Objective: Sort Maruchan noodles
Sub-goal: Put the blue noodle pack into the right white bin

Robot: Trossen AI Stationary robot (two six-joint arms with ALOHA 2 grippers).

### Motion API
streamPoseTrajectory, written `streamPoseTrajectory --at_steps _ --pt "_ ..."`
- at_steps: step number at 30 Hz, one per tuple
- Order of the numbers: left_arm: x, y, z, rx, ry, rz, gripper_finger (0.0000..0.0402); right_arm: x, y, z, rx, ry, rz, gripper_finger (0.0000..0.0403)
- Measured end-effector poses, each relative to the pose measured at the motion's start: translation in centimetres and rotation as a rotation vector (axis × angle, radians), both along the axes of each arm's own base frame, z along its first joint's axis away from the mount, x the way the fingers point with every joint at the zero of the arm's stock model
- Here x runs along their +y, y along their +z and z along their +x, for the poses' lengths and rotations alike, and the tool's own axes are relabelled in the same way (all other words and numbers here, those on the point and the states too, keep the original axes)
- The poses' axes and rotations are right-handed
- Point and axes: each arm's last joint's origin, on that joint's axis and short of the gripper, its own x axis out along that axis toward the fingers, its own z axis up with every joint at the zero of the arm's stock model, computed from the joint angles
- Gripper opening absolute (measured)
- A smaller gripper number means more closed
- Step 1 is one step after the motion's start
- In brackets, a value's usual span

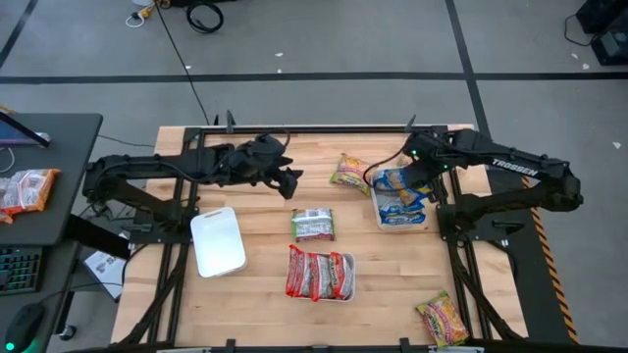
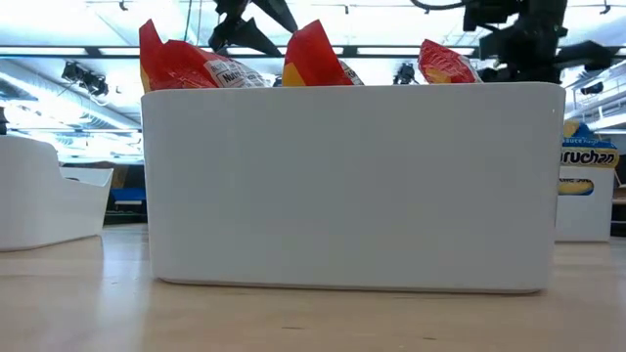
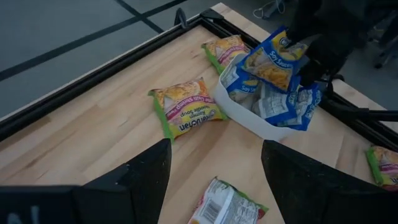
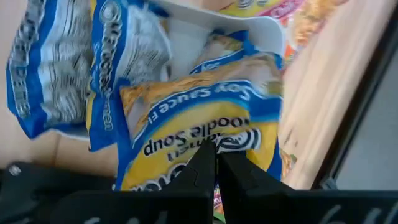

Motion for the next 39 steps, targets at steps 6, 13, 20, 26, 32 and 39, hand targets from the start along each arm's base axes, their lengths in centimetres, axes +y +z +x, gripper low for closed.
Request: streamPoseTrajectory --at_steps 6,13,20,26,32,39 --pt "0.1 0.2 0.0 -0.018 0.020 0.012 0.0254 -0.3 -0.8 0.1 0.032 0.105 -0.093 0.0010" --pt "0.1 0.2 0.0 -0.027 0.026 0.002 0.0254 -0.8 0.0 0.5 0.019 0.202 -0.309 0.0011" --pt "0.1 0.2 0.0 -0.028 0.029 -0.003 0.0254 0.0 0.3 0.6 -0.051 0.360 -0.259 0.0012" --pt "0.1 0.2 0.0 -0.028 0.029 -0.003 0.0254 1.5 0.0 0.8 -0.084 0.639 -0.148 0.0012" --pt "0.1 0.2 0.0 -0.030 0.031 -0.006 0.0254 2.7 -0.9 1.4 -0.039 0.721 0.004 0.0012" --pt "0.1 0.2 0.0 -0.030 0.031 -0.007 0.0254 3.0 -2.5 2.3 0.045 0.610 0.074 0.0012"
